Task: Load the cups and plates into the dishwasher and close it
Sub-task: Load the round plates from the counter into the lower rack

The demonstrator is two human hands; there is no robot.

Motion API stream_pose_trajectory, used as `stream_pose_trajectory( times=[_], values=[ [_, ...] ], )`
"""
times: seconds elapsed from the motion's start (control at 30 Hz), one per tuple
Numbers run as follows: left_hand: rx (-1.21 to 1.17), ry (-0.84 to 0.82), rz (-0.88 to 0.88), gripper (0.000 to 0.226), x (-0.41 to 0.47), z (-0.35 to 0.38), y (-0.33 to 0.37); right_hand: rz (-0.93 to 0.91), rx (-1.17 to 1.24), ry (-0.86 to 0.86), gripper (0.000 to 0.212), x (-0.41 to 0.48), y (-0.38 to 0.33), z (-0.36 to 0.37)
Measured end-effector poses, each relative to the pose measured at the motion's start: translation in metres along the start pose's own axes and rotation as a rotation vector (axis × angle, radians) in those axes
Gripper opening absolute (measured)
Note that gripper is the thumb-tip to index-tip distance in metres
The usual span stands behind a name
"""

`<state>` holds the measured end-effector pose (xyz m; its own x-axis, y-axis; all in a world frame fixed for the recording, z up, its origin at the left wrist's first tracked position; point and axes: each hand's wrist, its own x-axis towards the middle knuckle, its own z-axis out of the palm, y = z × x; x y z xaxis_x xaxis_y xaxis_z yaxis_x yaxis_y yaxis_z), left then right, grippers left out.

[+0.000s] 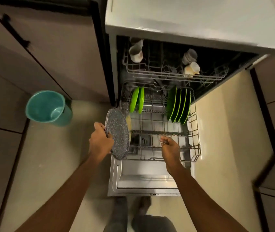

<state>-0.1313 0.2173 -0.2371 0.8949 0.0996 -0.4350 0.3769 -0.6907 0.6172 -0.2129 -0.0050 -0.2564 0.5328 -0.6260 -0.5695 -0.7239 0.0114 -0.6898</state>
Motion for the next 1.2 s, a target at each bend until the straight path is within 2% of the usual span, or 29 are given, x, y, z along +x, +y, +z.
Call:
stream_pose_trajectory(
  times=[0.1,0.23,0.5,0.63,0.87,1.2],
  values=[
    [-0.020,-0.009,-0.009,0.029,0.019,0.027,-0.014,0.021,-0.044,0.006,0.031,0.020,0.025,0.011],
    [-0.089,-0.051,-0.004,0.031,0.037,0.062,-0.025,0.069,-0.032,-0.002,0.027,0.042,0.057,0.020],
    [-0.024,-0.025,0.066,0.031,0.044,0.125,-0.045,0.126,0.024,-0.043,0.033,0.064,0.109,0.024],
    [0.055,0.020,0.118,0.030,0.042,0.139,-0.049,0.122,0.027,-0.061,0.028,0.067,0.117,0.022],
    [0.092,0.004,0.148,0.029,0.042,0.153,-0.046,0.122,0.028,-0.090,0.025,0.068,0.120,0.020],
    [0.178,-0.051,0.094,0.040,0.053,0.171,-0.040,0.121,0.017,-0.101,0.021,0.076,0.122,0.015]
  ],
)
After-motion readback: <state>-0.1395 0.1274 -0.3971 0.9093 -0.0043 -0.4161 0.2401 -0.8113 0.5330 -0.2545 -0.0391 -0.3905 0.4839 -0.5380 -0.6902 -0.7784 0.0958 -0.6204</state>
